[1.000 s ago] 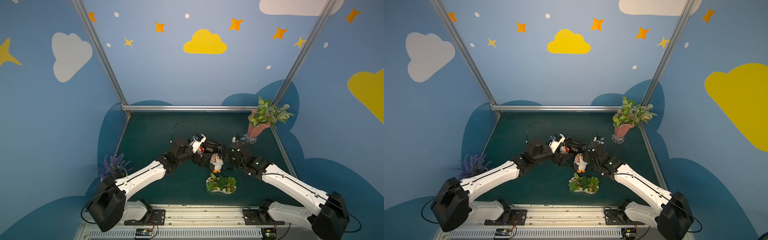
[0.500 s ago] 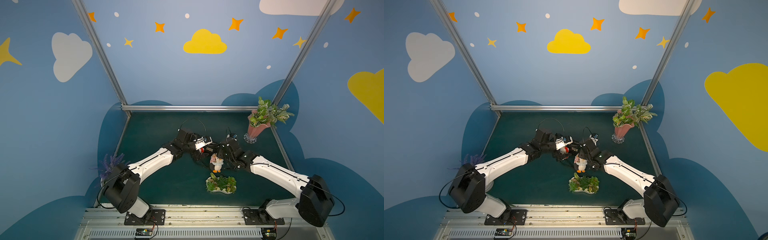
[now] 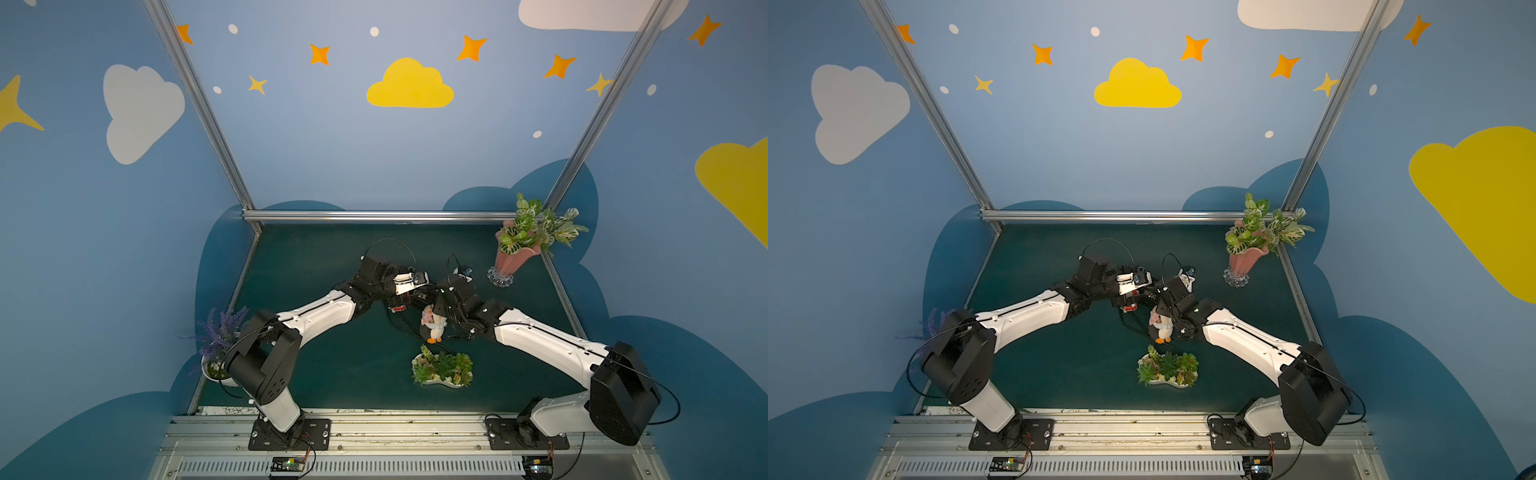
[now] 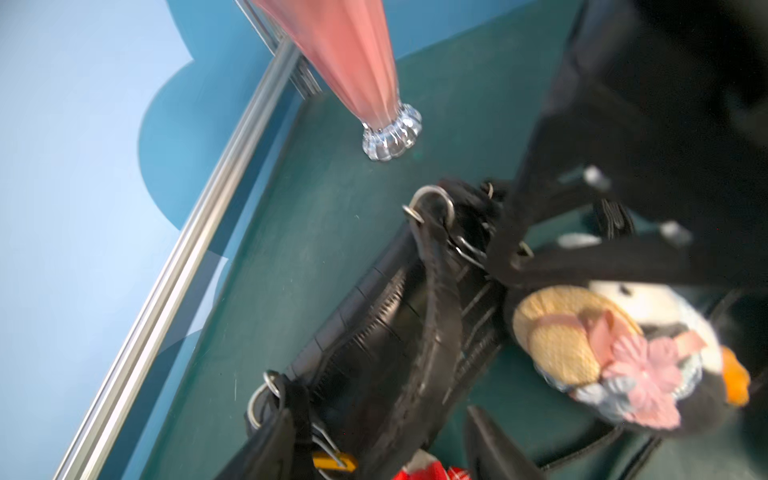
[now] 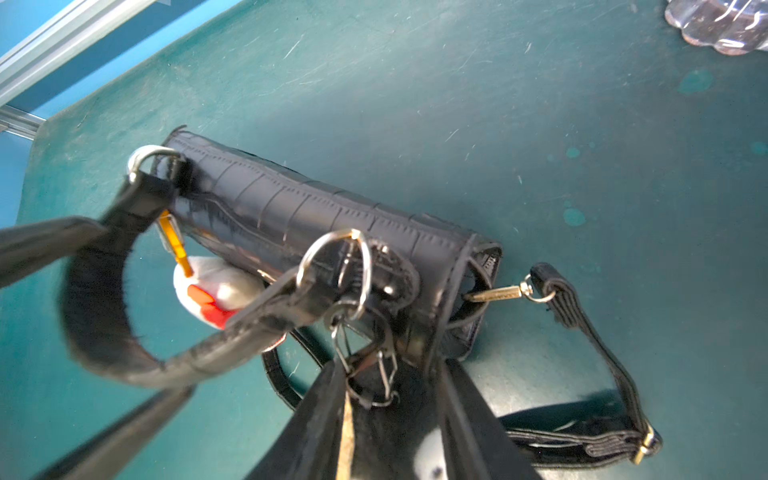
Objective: Remove the decoration from the bag
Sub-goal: Move the bag to the center of the board.
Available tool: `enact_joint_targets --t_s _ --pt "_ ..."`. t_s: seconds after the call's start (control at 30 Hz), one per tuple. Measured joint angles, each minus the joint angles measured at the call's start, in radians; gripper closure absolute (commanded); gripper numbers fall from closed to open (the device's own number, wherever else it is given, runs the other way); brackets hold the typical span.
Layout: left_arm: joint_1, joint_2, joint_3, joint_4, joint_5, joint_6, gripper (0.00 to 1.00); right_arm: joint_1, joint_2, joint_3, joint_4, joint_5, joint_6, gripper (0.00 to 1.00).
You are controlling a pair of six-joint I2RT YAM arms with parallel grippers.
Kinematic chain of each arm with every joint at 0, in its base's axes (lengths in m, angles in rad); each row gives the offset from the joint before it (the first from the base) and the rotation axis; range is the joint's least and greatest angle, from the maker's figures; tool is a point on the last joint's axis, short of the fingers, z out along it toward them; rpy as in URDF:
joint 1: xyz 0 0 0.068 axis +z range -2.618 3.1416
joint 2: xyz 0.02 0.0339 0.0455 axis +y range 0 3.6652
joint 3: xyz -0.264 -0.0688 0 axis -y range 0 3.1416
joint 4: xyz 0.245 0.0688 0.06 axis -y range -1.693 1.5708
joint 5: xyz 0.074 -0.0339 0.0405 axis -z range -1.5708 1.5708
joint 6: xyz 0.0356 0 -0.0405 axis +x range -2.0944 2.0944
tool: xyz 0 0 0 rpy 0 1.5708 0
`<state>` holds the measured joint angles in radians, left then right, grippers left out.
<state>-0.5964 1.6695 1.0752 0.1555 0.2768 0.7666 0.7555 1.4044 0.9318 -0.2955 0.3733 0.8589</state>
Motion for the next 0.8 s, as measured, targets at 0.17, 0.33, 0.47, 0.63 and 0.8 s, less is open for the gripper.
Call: enact_joint_targets --t_s 0.17,0.33,0.47,0.63,0.8 --pt "-0.007 0.019 0.000 0.063 -0.014 0.043 0.25 -0.023 0.000 0.000 0.007 -0.008 -0.003 0.59" --pt "-0.016 0.063 0.005 0.081 -0.058 0.121 0.21 -0.040 -0.001 -0.004 0.024 -0.025 -0.002 0.59" --pt "-0.020 0.093 0.052 0.059 -0.068 0.173 0.38 -0.054 -0.002 -0.006 0.034 -0.041 -0.003 0.59" --pt "-0.020 0.101 0.069 0.064 -0.069 0.185 0.76 -0.067 -0.012 -0.030 0.060 -0.064 -0.003 0.59" --pt "-0.024 0.072 0.066 0.034 -0.074 0.146 0.89 -0.097 -0.024 -0.055 0.099 -0.125 -0.048 0.58"
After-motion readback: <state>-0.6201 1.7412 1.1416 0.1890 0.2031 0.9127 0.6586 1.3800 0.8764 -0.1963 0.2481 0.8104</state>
